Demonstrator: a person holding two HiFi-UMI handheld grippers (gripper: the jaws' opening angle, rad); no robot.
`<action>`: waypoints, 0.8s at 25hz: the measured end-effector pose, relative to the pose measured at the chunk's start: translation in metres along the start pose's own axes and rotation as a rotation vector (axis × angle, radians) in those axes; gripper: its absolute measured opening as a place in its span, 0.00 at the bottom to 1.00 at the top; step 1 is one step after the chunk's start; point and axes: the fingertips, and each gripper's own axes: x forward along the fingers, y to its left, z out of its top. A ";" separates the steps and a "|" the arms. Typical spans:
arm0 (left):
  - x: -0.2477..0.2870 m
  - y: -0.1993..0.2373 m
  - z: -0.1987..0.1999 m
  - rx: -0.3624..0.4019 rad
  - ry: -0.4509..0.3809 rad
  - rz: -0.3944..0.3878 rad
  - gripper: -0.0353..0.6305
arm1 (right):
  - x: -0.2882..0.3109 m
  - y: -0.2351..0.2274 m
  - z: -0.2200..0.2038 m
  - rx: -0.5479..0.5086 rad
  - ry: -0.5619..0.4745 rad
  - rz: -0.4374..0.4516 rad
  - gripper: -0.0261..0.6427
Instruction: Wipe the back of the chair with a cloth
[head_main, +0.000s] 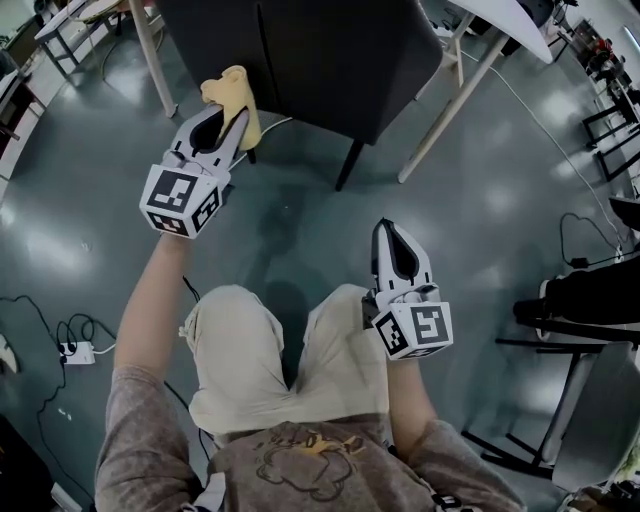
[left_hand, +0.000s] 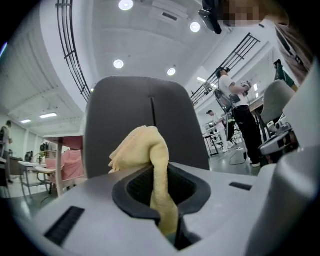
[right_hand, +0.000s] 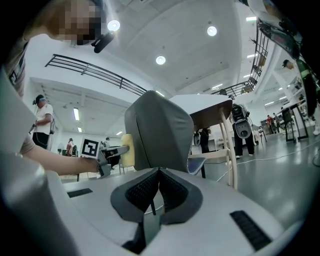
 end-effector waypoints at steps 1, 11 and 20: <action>-0.006 0.015 -0.007 -0.005 0.013 0.034 0.13 | 0.001 0.001 0.000 0.000 0.001 0.003 0.08; -0.049 0.145 -0.079 -0.024 0.136 0.380 0.13 | 0.007 0.006 -0.006 -0.010 0.021 0.005 0.08; -0.030 0.162 -0.113 -0.057 0.172 0.376 0.13 | 0.013 0.011 -0.011 -0.024 0.038 -0.001 0.08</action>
